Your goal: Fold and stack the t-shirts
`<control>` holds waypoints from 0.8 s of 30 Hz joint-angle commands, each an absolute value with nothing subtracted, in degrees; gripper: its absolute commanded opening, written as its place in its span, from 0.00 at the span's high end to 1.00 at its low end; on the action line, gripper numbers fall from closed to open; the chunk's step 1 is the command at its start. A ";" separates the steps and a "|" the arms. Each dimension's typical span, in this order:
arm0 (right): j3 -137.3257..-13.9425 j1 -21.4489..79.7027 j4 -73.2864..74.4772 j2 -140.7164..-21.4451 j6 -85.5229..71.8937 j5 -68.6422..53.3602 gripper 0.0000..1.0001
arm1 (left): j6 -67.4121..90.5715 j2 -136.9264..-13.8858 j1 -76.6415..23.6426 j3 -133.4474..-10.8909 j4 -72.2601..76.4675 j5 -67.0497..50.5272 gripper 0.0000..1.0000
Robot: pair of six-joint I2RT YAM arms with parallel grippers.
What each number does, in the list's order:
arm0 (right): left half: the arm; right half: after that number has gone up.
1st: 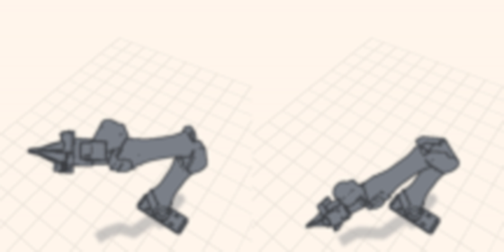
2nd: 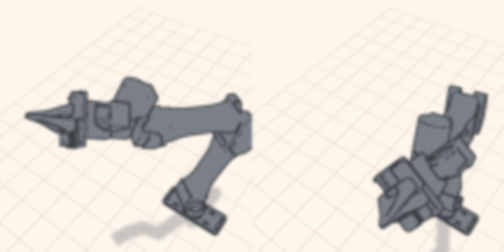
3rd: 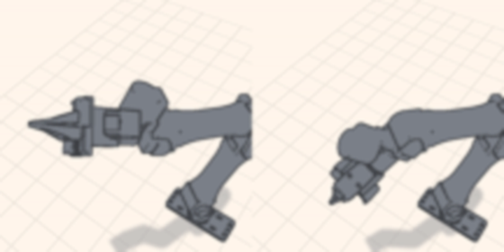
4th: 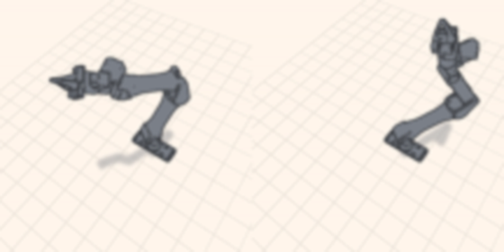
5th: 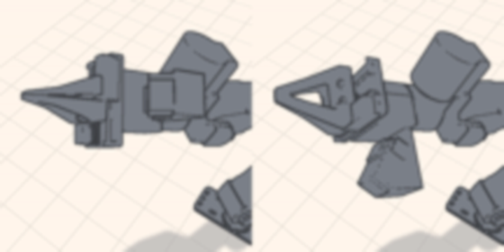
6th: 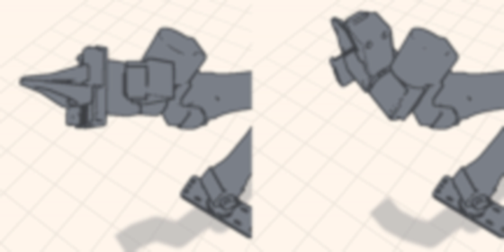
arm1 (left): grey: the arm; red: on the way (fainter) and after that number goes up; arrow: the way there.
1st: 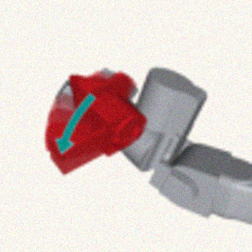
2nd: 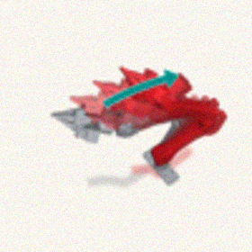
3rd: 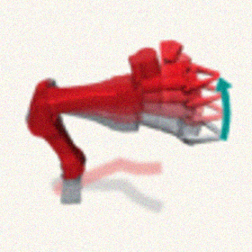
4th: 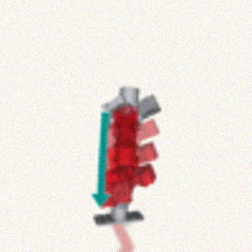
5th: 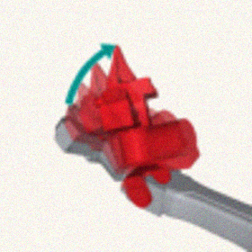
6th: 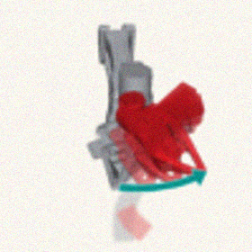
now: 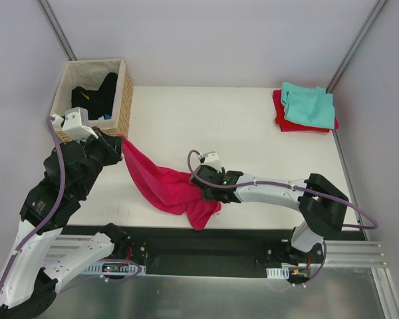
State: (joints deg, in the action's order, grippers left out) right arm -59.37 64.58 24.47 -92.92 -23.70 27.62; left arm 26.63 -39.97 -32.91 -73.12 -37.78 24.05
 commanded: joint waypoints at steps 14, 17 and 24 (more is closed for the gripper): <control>-58.45 62.32 20.21 -96.86 -23.73 24.87 0.99 | 26.89 -39.81 -32.61 -72.69 -36.47 24.70 1.00; -58.27 62.31 20.65 -95.54 -23.64 25.92 0.99 | 26.89 -40.16 -32.52 -72.86 -36.39 24.44 1.00; -65.29 62.32 31.89 -80.27 -16.45 38.30 0.99 | 26.46 -41.04 -32.61 -77.25 -36.30 19.61 1.00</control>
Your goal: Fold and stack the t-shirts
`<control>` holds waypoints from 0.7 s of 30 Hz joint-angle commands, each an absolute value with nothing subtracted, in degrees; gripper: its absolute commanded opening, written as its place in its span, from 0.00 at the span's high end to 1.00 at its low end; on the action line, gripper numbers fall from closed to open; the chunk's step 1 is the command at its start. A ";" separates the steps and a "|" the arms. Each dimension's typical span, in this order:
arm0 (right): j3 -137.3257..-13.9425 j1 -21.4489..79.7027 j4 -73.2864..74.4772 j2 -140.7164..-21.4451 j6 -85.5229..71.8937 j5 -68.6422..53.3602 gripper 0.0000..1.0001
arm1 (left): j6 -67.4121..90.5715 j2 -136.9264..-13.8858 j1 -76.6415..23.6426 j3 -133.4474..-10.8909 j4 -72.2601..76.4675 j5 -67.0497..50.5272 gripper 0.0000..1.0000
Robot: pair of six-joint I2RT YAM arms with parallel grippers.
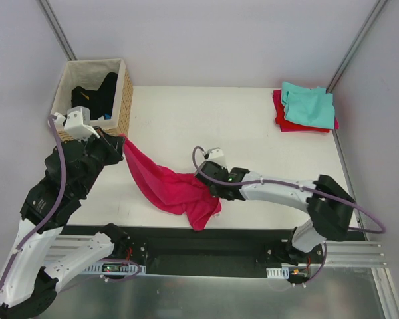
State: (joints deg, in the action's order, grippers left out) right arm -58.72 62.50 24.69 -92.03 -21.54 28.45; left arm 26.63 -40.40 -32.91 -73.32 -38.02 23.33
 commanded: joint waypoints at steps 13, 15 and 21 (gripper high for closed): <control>-102.39 63.37 43.34 -57.32 8.87 43.70 0.99 | 18.29 -39.20 -32.61 -99.38 -31.04 0.21 1.00; -103.70 63.37 41.84 -53.38 10.63 36.50 0.99 | 17.93 -38.06 -32.61 -101.24 -29.36 -3.50 1.00; -116.88 63.37 49.30 -52.30 10.98 21.73 0.99 | 17.40 -35.86 -32.78 -109.33 -25.67 -10.28 1.00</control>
